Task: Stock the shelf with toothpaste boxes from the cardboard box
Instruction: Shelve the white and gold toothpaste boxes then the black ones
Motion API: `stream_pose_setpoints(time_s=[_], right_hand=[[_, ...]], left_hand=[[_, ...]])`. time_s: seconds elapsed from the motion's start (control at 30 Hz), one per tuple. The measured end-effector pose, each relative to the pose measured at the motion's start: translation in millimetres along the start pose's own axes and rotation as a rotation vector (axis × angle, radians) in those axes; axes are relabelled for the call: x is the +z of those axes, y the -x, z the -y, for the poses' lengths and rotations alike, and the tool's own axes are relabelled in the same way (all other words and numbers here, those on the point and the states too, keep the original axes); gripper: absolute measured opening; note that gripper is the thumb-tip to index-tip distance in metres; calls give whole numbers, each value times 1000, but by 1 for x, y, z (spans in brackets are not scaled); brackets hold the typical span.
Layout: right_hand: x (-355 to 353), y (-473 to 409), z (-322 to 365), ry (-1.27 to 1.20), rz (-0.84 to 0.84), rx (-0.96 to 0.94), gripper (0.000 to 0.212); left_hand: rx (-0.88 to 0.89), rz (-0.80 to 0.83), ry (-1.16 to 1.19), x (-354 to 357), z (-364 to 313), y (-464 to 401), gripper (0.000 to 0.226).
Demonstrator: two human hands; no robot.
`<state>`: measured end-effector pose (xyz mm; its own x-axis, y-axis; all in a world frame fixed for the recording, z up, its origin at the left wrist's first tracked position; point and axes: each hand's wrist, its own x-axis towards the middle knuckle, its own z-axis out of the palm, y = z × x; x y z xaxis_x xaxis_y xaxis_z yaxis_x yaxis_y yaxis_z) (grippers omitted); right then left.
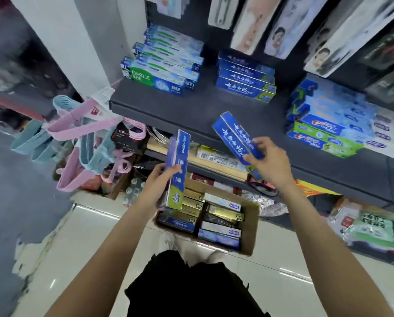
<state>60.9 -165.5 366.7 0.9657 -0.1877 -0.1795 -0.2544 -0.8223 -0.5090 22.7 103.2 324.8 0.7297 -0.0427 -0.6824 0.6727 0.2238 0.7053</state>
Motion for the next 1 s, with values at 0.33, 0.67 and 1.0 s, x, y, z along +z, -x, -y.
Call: stream_pose_setpoints(time_s=[0.33, 0.67, 1.0], right_hand=[[6, -180, 19, 575, -111, -214, 44], [32, -23, 70, -328, 262, -196, 54], [0, 16, 18, -1108, 570, 403, 37]], left_hand=[[-78, 201, 328, 5, -22, -11, 45], [48, 139, 534, 52, -20, -28, 49], [405, 36, -504, 102, -23, -44, 44]])
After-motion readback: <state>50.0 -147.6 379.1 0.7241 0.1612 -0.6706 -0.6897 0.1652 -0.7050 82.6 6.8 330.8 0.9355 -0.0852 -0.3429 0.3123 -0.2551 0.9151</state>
